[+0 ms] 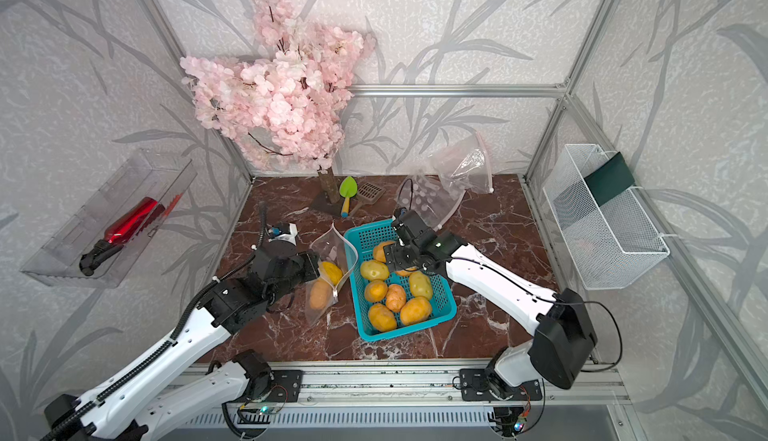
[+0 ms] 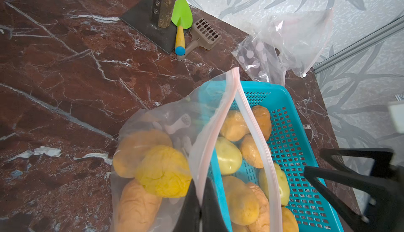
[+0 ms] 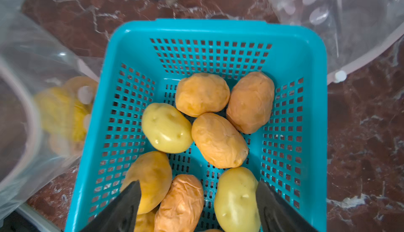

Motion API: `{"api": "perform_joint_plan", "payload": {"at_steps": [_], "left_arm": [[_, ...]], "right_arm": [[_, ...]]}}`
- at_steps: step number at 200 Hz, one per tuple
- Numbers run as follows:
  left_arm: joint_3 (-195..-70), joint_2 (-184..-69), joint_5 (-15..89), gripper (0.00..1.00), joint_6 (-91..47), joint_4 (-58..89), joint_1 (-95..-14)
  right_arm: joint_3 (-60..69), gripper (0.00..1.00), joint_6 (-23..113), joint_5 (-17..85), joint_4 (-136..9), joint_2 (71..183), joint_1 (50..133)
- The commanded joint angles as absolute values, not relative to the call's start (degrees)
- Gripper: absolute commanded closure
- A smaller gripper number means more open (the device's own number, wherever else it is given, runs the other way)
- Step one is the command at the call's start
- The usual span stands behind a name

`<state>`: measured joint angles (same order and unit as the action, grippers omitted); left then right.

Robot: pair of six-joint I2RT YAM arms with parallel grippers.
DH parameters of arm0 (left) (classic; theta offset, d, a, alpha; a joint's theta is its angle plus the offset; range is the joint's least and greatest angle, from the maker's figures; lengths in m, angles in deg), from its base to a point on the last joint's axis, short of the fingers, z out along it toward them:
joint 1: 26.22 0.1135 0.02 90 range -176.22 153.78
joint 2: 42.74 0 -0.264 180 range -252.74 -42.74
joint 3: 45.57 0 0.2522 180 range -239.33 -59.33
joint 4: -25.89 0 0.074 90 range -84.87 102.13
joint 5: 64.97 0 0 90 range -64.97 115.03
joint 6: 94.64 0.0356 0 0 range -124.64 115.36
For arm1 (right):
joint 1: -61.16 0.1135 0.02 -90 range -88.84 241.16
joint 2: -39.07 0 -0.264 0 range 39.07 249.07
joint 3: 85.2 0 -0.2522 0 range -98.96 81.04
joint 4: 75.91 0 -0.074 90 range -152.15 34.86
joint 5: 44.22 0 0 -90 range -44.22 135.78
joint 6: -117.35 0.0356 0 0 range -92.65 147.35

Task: Put the potatoes into a zipper bag and zip it
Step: Pick up the potato from the basket.

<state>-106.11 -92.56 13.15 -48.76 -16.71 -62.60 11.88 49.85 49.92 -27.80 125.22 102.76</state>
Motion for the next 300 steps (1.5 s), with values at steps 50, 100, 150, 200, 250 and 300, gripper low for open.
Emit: {"api": "perform_joint_plan", "payload": {"at_steps": [50,100,150,200,250,300], "left_arm": [[-107.0,-92.6,11.5,1.00,-49.5,-17.0,-62.7],[-107.3,-93.5,11.6,1.00,-49.5,-17.2,-62.7],[-107.6,-94.0,11.7,1.00,-49.5,-17.4,-62.8],[-107.7,-94.2,12.0,1.00,-49.5,-17.3,-62.7],[-107.6,-95.0,12.4,1.00,-49.4,-16.9,-62.7],[-107.8,-96.9,14.8,1.00,-49.4,-16.0,-62.8]], "right_arm": [[2.7,0.10,49.1,36.5,-20.0,144.7,97.8],[0.6,0.14,49.3,39.1,-18.3,148.6,97.8],[1.6,0.42,49.6,39.5,-19.1,146.7,97.9],[2.6,0.53,49.6,41.5,-18.8,142.5,97.8],[6.0,0.58,49.8,42.6,-21.5,134.5,97.9],[11.5,0.63,48.7,40.5,-28.2,124.3,98.6]]}}
